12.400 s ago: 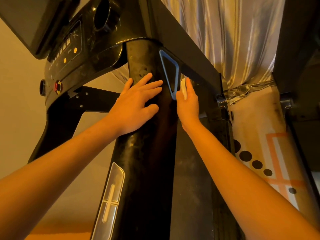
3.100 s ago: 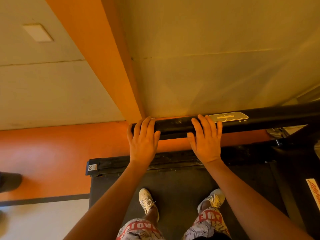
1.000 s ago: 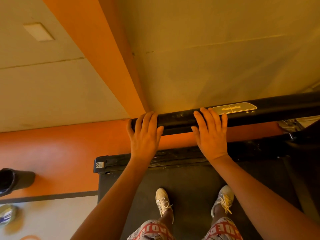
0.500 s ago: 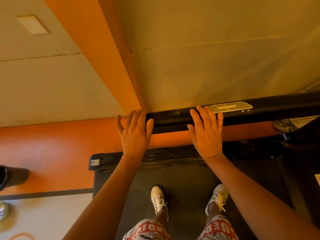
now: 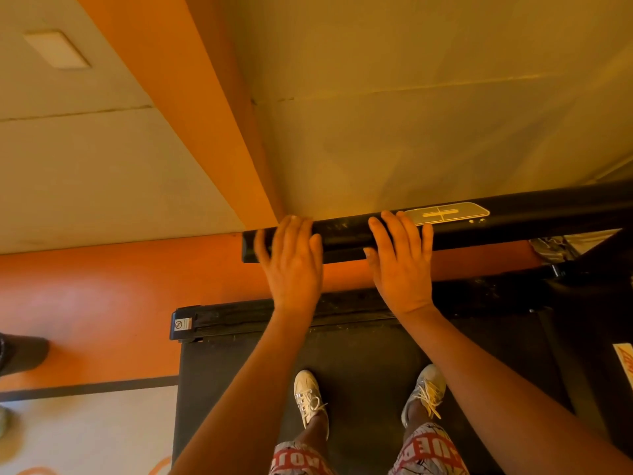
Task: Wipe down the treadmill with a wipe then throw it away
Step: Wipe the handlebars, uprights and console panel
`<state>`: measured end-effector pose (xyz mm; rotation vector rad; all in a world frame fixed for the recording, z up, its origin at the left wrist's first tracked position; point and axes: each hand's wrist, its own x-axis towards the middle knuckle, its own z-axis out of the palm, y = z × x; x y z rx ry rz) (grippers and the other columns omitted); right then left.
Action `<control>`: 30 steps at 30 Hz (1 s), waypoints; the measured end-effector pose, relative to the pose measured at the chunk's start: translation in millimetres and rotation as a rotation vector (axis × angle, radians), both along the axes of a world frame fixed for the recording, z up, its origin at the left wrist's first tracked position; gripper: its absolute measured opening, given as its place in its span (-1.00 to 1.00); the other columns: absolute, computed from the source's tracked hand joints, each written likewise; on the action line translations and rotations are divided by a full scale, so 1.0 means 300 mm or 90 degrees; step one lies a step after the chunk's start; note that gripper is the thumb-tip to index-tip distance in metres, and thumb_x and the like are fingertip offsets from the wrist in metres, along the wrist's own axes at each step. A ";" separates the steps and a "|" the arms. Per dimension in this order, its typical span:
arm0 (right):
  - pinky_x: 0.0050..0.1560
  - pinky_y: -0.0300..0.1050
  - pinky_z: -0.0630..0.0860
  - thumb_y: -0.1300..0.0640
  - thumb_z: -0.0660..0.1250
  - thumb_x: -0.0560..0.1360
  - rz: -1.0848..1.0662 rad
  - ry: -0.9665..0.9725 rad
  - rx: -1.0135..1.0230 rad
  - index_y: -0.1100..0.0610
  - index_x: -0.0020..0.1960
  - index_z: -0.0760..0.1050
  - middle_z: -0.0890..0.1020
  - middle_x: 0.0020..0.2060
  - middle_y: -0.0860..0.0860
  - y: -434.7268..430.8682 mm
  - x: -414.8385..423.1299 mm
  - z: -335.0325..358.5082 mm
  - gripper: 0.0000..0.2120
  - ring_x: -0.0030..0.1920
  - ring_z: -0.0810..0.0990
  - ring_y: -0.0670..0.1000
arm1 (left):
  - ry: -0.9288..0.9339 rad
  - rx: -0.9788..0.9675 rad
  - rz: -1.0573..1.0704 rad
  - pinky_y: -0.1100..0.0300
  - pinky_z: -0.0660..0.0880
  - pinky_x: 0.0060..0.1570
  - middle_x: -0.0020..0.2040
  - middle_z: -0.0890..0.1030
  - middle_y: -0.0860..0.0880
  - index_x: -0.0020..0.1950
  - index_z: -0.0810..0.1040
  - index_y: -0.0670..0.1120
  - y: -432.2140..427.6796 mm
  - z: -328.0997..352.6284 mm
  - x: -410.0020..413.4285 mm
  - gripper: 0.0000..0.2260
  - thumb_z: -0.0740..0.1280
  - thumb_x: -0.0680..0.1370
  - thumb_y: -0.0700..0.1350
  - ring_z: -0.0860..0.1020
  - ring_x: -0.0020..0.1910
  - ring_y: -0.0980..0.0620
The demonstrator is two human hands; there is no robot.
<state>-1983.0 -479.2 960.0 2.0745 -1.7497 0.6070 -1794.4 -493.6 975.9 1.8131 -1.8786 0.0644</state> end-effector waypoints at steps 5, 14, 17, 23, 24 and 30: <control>0.53 0.19 0.05 0.00 0.17 0.68 -0.001 -0.004 0.008 0.14 0.51 0.30 0.40 0.45 0.17 0.001 0.002 -0.001 -0.56 0.48 0.31 0.21 | -0.042 0.023 -0.084 -0.15 0.33 0.38 0.26 0.62 -0.05 0.30 0.57 -0.08 -0.021 0.023 0.016 -0.50 -0.13 0.75 0.02 0.54 0.33 -0.04; 0.54 0.17 0.04 -0.01 0.16 0.69 -0.001 0.001 0.009 0.13 0.52 0.29 0.40 0.45 0.18 -0.001 0.003 -0.004 -0.55 0.49 0.30 0.21 | 0.007 0.000 -0.026 -0.24 0.28 0.42 0.27 0.63 -0.08 0.29 0.60 -0.10 -0.012 -0.007 0.032 -0.52 -0.08 0.76 0.01 0.52 0.37 -0.08; 0.55 0.17 0.03 -0.01 0.15 0.69 0.000 0.001 0.006 0.13 0.52 0.29 0.39 0.45 0.17 -0.001 0.002 -0.005 -0.56 0.48 0.31 0.21 | -0.026 -0.022 -0.077 -0.15 0.33 0.34 0.24 0.65 -0.07 0.27 0.61 -0.09 -0.024 -0.012 0.132 -0.51 -0.10 0.77 0.01 0.56 0.31 -0.07; 0.55 0.15 -0.01 -0.01 0.13 0.69 0.000 0.010 -0.003 0.14 0.50 0.30 0.34 0.45 0.16 -0.005 0.002 -0.007 -0.57 0.47 0.30 0.21 | 0.008 -0.008 -0.023 -0.20 0.29 0.38 0.23 0.64 -0.07 0.24 0.62 -0.10 -0.023 -0.004 0.061 -0.50 -0.11 0.76 0.02 0.53 0.34 -0.07; 0.56 0.14 -0.03 -0.01 0.14 0.69 -0.001 0.012 -0.004 0.14 0.50 0.30 0.33 0.45 0.16 -0.006 0.002 -0.008 -0.57 0.47 0.30 0.21 | 0.005 -0.006 -0.042 -0.22 0.29 0.39 0.24 0.64 -0.06 0.25 0.61 -0.09 -0.022 0.001 0.026 -0.50 -0.11 0.76 0.01 0.53 0.35 -0.06; 0.54 0.16 0.03 -0.01 0.15 0.68 -0.003 0.005 0.002 0.14 0.50 0.29 0.32 0.45 0.15 -0.006 0.003 -0.006 -0.56 0.47 0.30 0.21 | -0.083 -0.071 -0.133 -0.16 0.32 0.36 0.20 0.67 -0.06 0.25 0.62 -0.09 -0.050 -0.001 0.119 -0.60 -0.01 0.76 -0.07 0.58 0.27 -0.04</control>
